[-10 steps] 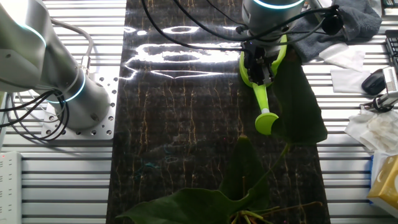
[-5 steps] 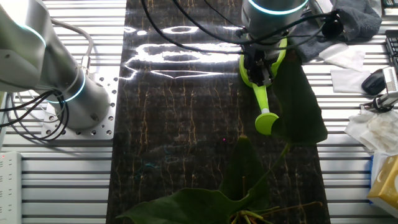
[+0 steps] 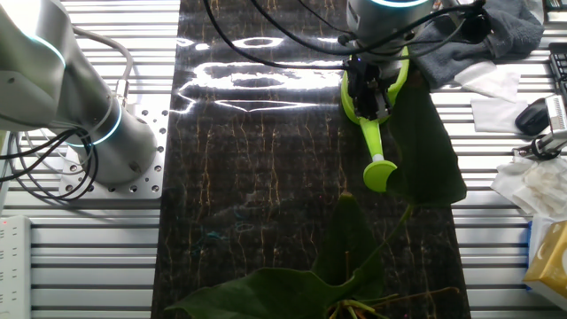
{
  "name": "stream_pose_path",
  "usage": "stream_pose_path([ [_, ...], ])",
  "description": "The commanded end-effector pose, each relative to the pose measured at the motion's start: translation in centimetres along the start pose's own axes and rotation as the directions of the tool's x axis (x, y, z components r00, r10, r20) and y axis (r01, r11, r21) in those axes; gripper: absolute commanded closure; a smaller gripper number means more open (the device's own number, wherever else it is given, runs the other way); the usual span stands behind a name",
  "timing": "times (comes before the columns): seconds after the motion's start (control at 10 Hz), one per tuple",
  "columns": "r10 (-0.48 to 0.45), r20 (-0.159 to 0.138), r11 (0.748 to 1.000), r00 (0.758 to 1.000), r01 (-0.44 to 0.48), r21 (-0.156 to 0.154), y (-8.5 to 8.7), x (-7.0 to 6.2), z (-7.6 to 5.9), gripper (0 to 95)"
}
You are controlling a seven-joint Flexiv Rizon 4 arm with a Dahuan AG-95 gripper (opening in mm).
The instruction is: Water the plant
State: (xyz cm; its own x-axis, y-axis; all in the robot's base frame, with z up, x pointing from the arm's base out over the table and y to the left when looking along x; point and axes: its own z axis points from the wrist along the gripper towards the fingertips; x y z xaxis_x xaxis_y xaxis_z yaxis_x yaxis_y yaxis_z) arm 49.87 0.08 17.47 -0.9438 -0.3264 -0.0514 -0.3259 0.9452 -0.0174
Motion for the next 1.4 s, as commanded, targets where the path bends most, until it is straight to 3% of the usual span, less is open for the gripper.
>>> stream_pose_path([
  [0.1, -0.036, 0.000, 0.999, 0.999, 0.036, 0.000, 0.1, 0.0, -0.2, 95.0],
  [0.6, -0.244, -0.008, 0.970, 0.970, 0.244, 0.022, 0.3, 0.2, -1.2, 95.0],
  [0.8, -0.324, -0.017, 0.944, 0.946, 0.324, 0.062, 0.5, -0.1, -1.8, 95.0],
  [1.0, -0.350, -0.029, 0.932, 0.936, 0.351, 0.085, 0.7, -0.9, -2.6, 95.0],
  [1.2, -0.358, -0.027, 0.930, 0.933, 0.359, 0.084, 0.9, -2.3, -3.3, 95.0],
  [1.4, -0.426, -0.035, 0.900, 0.904, 0.427, 0.088, 1.3, -3.6, -4.1, 95.0],
])
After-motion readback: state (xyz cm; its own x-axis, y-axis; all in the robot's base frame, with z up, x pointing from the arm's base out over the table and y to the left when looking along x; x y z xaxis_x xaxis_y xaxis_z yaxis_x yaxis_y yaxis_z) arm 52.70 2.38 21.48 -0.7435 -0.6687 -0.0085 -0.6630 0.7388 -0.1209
